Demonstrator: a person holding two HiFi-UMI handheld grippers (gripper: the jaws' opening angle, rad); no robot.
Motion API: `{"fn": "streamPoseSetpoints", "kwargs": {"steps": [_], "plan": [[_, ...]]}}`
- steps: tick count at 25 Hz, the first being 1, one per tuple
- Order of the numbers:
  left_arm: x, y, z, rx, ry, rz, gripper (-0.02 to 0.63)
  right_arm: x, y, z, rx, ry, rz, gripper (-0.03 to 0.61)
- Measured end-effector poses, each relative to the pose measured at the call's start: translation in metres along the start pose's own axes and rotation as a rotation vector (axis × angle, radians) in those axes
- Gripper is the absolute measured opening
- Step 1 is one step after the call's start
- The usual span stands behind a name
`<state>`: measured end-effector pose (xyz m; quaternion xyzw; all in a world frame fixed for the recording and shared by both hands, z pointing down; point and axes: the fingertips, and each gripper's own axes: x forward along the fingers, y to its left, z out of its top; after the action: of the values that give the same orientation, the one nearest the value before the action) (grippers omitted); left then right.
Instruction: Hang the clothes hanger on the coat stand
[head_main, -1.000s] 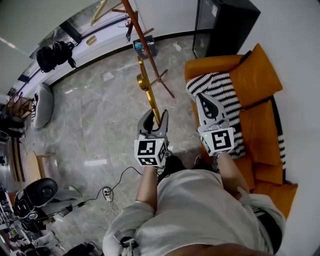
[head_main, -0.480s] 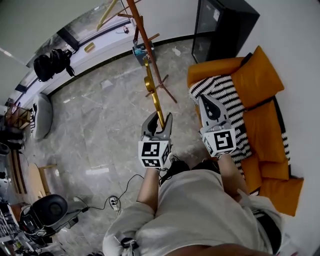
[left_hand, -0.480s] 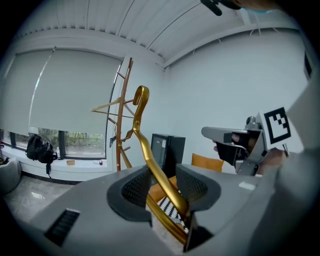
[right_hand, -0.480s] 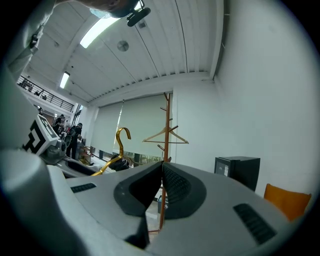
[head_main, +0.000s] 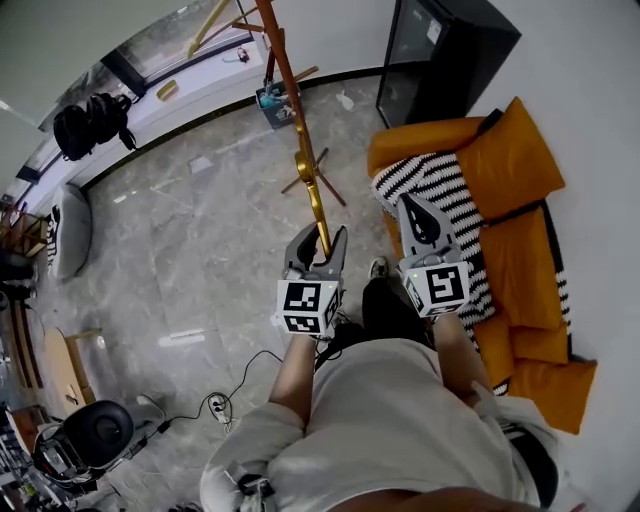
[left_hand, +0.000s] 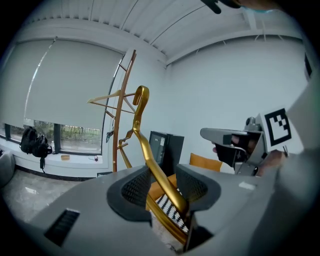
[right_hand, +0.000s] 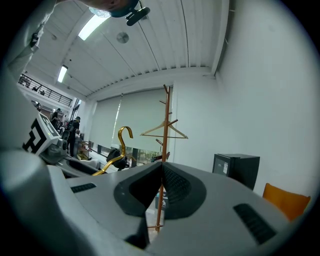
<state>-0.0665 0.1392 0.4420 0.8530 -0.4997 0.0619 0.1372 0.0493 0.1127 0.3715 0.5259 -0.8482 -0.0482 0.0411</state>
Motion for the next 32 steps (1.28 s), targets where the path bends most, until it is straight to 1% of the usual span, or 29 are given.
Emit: {"fn": "streamPoseSetpoints", "kwargs": {"steps": [4,9,14,18,21,24,28,32], "plan": [[0.020,0.015,0.003,-0.008,0.013,0.015,0.163,0.026,-0.011,-0.004,0.011,-0.002,0.014,0.005],[0.055,0.028,0.014,-0.012,0.019,0.027,0.163,0.063,-0.036,-0.008,0.029,-0.007,0.030,0.005],[0.102,0.031,0.027,-0.011,0.035,0.026,0.163,0.102,-0.078,-0.015,0.052,-0.005,0.037,0.005],[0.140,0.034,0.029,-0.039,0.060,0.030,0.163,0.129,-0.109,-0.023,0.084,-0.008,0.043,0.005],[0.165,0.035,0.035,-0.037,0.078,0.043,0.163,0.148,-0.130,-0.026,0.098,-0.010,0.056,0.005],[0.188,0.037,0.038,-0.053,0.079,0.051,0.163,0.161,-0.148,-0.030,0.103,-0.010,0.064,0.005],[0.214,0.039,0.032,-0.066,0.098,0.049,0.163,0.169,-0.165,-0.040,0.111,-0.009,0.063,0.005],[0.235,0.043,0.029,-0.085,0.114,0.042,0.163,0.174,-0.181,-0.046,0.120,0.004,0.044,0.005]]}}
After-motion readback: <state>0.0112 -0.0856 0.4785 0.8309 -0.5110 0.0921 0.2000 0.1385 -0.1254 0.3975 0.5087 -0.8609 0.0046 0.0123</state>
